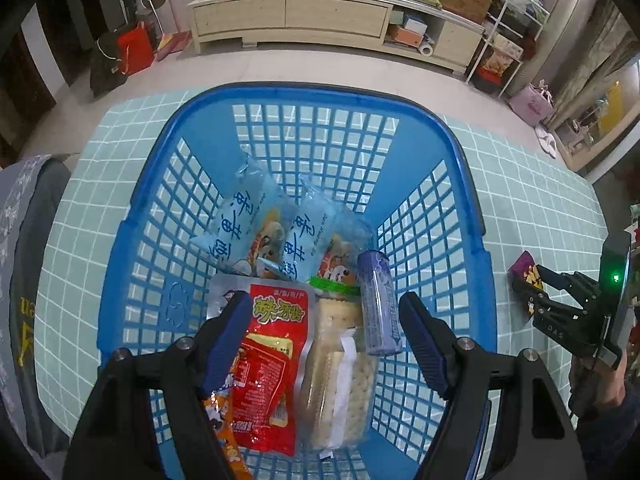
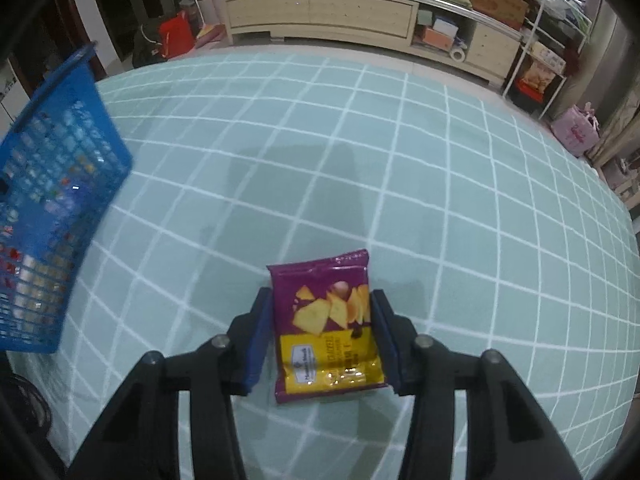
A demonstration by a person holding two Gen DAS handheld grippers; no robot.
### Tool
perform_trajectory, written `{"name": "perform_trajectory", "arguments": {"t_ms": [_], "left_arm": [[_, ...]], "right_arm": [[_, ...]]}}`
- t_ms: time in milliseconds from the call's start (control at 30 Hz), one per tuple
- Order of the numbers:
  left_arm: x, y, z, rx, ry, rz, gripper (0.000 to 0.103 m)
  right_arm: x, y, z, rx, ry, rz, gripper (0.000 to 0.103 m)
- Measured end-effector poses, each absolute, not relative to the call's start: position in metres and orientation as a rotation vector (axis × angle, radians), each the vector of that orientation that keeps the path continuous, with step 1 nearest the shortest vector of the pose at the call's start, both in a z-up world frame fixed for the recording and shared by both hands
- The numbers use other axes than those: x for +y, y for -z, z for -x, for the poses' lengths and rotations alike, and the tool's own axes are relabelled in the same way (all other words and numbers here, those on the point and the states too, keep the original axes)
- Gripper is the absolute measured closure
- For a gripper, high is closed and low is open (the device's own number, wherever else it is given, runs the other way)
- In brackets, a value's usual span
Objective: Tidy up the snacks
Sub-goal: 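Close the right tool on the purple chip bag, then lift the chip bag with the right tool and carry it over the basket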
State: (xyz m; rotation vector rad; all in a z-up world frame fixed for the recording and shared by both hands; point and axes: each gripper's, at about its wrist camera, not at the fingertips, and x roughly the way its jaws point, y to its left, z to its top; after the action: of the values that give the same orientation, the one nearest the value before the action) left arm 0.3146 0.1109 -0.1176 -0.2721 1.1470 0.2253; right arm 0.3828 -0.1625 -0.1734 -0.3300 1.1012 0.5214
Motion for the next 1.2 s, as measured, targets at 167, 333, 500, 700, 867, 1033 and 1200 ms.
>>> {"name": "perform_trajectory", "arguments": {"t_ms": [167, 333, 500, 700, 867, 1033, 1200], "left_arm": [[0.112, 0.106, -0.3, 1.122, -0.212, 0.28, 0.029], [0.11, 0.091, -0.278, 1.083, -0.195, 0.247, 0.029], [0.112, 0.076, -0.257, 1.047, -0.168, 0.22, 0.029], [0.12, 0.067, -0.238, 1.013, -0.141, 0.179, 0.029], [0.128, 0.057, -0.226, 0.992, -0.124, 0.164, 0.029], [0.141, 0.051, -0.215, 0.973, -0.119, 0.149, 0.029], [0.151, 0.051, -0.21, 0.962, -0.11, 0.122, 0.029]], "right_arm": [[-0.148, 0.146, -0.361, 1.076, -0.55, 0.312, 0.051], [-0.137, 0.106, -0.33, 1.012, -0.561, 0.292, 0.051], [-0.123, 0.074, -0.304, 0.981, -0.591, 0.285, 0.051], [-0.096, 0.045, -0.282, 0.949, -0.63, 0.271, 0.051], [-0.071, 0.031, -0.268, 0.934, -0.669, 0.264, 0.051], [-0.041, 0.029, -0.255, 0.922, -0.699, 0.266, 0.051], [-0.019, 0.037, -0.254, 0.939, -0.724, 0.273, 0.051]]}}
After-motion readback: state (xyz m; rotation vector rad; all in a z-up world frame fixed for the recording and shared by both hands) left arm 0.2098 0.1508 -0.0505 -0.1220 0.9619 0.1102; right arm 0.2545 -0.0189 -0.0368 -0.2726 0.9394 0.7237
